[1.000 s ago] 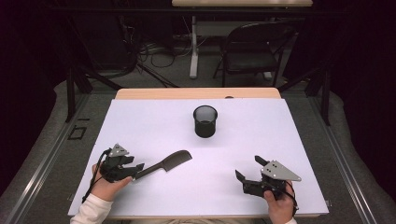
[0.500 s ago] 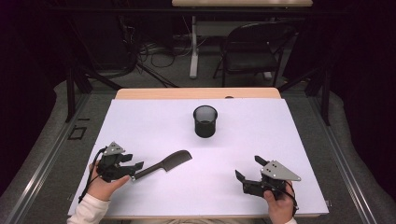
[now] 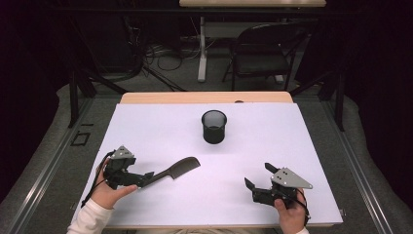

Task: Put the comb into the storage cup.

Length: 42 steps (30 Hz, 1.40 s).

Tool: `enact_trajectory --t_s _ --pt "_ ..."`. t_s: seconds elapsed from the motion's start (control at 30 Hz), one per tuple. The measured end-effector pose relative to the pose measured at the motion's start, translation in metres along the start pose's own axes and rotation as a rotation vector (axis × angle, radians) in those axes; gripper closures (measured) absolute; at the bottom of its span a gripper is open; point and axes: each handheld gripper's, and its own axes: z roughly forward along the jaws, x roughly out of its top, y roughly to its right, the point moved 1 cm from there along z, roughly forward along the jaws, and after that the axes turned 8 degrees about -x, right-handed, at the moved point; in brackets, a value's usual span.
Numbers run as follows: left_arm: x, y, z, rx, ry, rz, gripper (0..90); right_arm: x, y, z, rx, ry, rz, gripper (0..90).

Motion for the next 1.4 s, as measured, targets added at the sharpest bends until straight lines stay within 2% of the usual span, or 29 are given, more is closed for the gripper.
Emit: enact_trajectory --t_s 0.07,0.17,0.27,0.63,0.8,0.9,1.07,1.4 --pt "0.003 0.001 0.002 -0.013 -0.001 0.002 5.3 0.000 0.000 0.000 -0.001 -0.002 0.001 13.7" --pt "0.006 0.003 0.002 -0.017 -0.010 0.019 4.9 0.000 0.000 0.000 -0.001 -0.003 0.002 13.7" --pt "0.008 0.004 0.004 -0.018 -0.012 0.019 3.6 0.000 0.000 0.001 -0.001 -0.001 0.005 13.7" --pt "0.018 0.008 0.010 -0.014 -0.084 0.066 3.7 -0.001 0.000 0.001 0.001 -0.005 0.006 13.7" --pt "0.023 0.011 0.012 -0.034 -0.143 0.076 3.9 -0.001 0.000 0.001 0.002 -0.006 0.006 13.7" --pt "0.024 0.013 0.014 -0.004 -0.177 0.094 3.9 -0.001 0.000 0.001 0.002 -0.006 0.004 13.7" --pt "0.027 0.012 0.019 -0.001 -0.217 0.099 3.9 -0.001 0.000 0.002 0.002 -0.008 0.001 13.7" --pt "0.032 0.016 0.030 0.012 -0.314 0.155 3.9 -0.001 0.000 0.002 0.002 -0.011 -0.001 13.7"
